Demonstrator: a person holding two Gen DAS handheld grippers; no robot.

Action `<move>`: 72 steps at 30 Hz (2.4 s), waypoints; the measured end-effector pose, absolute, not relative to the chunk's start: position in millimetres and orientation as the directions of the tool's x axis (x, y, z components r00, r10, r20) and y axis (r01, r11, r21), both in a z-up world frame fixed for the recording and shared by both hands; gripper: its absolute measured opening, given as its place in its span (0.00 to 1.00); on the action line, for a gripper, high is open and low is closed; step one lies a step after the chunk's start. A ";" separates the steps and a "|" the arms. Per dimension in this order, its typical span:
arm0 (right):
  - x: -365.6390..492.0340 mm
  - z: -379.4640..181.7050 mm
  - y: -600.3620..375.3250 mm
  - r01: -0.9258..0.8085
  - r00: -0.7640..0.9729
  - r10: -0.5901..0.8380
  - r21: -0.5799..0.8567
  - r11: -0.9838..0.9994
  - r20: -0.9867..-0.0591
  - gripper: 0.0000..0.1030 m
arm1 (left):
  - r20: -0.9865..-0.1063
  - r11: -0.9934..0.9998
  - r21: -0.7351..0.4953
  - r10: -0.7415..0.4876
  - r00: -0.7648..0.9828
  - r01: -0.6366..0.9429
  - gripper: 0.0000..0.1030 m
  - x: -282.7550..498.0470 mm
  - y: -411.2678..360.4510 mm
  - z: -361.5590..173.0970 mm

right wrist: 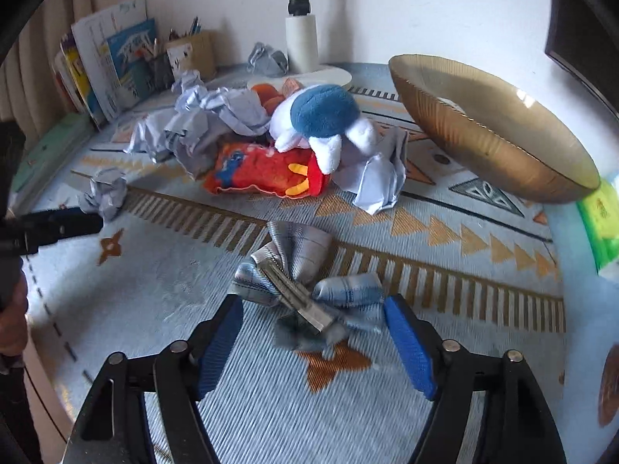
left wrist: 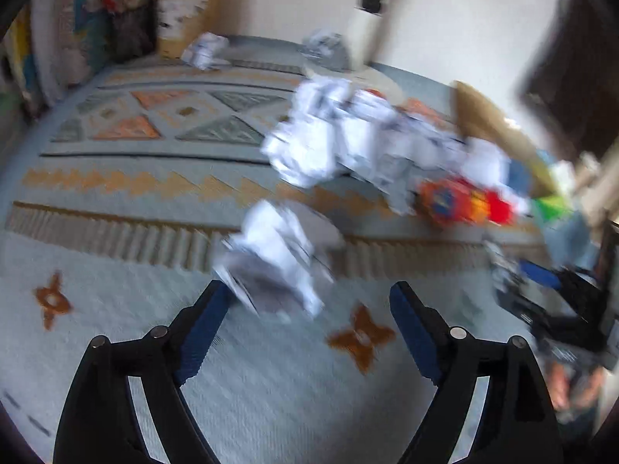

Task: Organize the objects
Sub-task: 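Grasp a crumpled paper ball with the left gripper while the right grasps the plaid cloth, then carry paper and cloth over the gold bowl and open both grippers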

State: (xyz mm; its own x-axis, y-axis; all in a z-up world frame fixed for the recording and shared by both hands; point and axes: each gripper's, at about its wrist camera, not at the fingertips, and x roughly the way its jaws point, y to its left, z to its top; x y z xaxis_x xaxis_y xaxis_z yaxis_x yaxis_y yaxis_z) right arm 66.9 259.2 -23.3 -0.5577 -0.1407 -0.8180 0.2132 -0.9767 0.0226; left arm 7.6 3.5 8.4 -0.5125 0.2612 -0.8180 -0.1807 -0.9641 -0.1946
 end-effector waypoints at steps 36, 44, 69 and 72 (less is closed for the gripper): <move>93.0 -4.6 242.0 0.292 -0.588 -0.271 0.112 -0.950 -0.762 0.28 | -0.753 -0.978 -0.033 0.160 -0.638 -0.206 0.55 10.0 38.7 12.2; 118.8 59.8 287.8 0.273 -0.683 -0.267 0.102 -0.957 -0.679 0.28 | -0.645 -0.943 -0.135 0.317 -0.695 -0.304 0.55 40.7 64.6 71.4; -49.1 89.4 474.3 -0.238 -0.763 0.012 0.263 -0.935 -0.647 0.29 | -0.589 -0.809 -0.262 0.566 -0.577 -0.526 0.55 -103.9 293.6 103.7; -55.3 79.1 478.8 -0.255 -0.736 0.016 0.255 -0.933 -0.677 0.46 | -0.589 -0.787 -0.296 0.596 -0.546 -0.541 0.70 -107.8 296.2 98.6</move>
State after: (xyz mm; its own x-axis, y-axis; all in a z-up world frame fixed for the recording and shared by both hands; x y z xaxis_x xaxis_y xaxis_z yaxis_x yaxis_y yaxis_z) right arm -55.3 478.8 79.1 -0.7356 0.0157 -0.6773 -0.2551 -0.9326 0.2554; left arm -107.8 296.2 98.6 -0.5456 0.5964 -0.5887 -0.5411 -0.7872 -0.2959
